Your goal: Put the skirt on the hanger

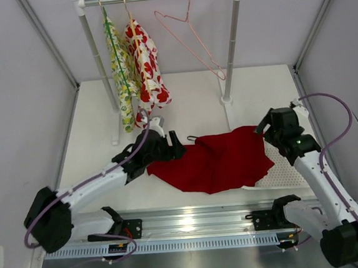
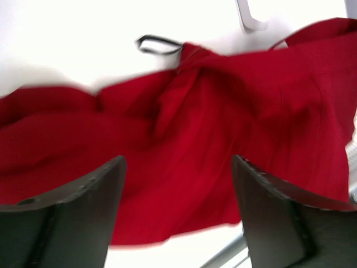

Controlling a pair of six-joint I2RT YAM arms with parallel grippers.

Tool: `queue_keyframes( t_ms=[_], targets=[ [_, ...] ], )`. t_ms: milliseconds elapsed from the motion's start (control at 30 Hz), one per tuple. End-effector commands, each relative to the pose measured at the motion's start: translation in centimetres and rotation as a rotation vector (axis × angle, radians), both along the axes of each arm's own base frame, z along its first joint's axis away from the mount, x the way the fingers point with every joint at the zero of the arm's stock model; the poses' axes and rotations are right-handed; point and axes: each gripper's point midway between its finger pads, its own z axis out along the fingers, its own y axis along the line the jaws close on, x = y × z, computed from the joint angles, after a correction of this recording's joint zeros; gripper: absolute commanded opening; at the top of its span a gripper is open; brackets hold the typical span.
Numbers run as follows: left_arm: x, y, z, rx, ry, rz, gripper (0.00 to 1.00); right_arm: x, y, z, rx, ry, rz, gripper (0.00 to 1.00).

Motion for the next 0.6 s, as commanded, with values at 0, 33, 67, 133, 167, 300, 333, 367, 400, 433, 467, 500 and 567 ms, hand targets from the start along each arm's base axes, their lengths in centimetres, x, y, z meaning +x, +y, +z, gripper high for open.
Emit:
queue_keyframes(
  t_ms=[0, 33, 67, 133, 167, 300, 333, 367, 400, 433, 467, 500, 567],
  targets=[
    [4.4, -4.6, 4.2, -0.129, -0.131, 0.025, 0.78, 0.1, -2.5, -1.7, 0.096, 0.027, -0.061, 0.90],
    [4.9, -5.5, 2.3, -0.098, -0.107, 0.011, 0.77, 0.2, -3.0, -2.3, 0.115, 0.046, -0.067, 0.89],
    [5.5, -6.2, 2.3, -0.084, -0.116, -0.003, 0.73, 0.3, -4.8, -2.6, 0.137, 0.051, -0.123, 0.89],
    [6.6, -7.7, 1.5, -0.062, -0.117, -0.040, 0.69, 0.4, -5.5, -3.4, 0.187, 0.074, -0.129, 0.88],
    [7.3, -8.4, 1.3, -0.063, -0.129, -0.049, 0.66, 0.6, -6.1, -3.8, 0.190, 0.078, -0.143, 0.88],
    [7.6, -9.9, 0.6, -0.051, -0.131, -0.121, 0.67, 0.8, -7.0, -4.6, 0.189, 0.100, -0.162, 0.88],
    [7.3, -10.4, 0.4, -0.060, -0.126, -0.148, 0.71, 0.9, -7.4, -4.7, 0.188, 0.102, -0.171, 0.88],
    [7.4, -10.7, 0.6, -0.065, -0.133, -0.161, 0.79, 0.9, -7.7, -4.9, 0.184, 0.104, -0.179, 0.87],
    [7.4, -10.6, 0.3, -0.060, -0.131, -0.162, 0.79, 1.1, -7.8, -5.3, 0.186, 0.114, -0.181, 0.88],
    [7.5, -10.7, 0.0, -0.058, -0.133, -0.168, 0.79, 1.0, -8.2, -5.6, 0.189, 0.121, -0.192, 0.88],
    [7.4, -10.8, -0.1, -0.056, -0.140, -0.184, 0.81, 1.1, -8.4, -5.7, 0.190, 0.119, -0.195, 0.88],
    [7.4, -11.1, -0.4, -0.055, -0.142, -0.200, 0.81, 1.3, -8.5, -6.2, 0.193, 0.128, -0.194, 0.88],
    [7.4, -11.4, -0.4, -0.043, -0.186, -0.249, 0.78, 1.4, -9.0, -6.5, 0.193, 0.133, -0.205, 0.88]
  ],
)
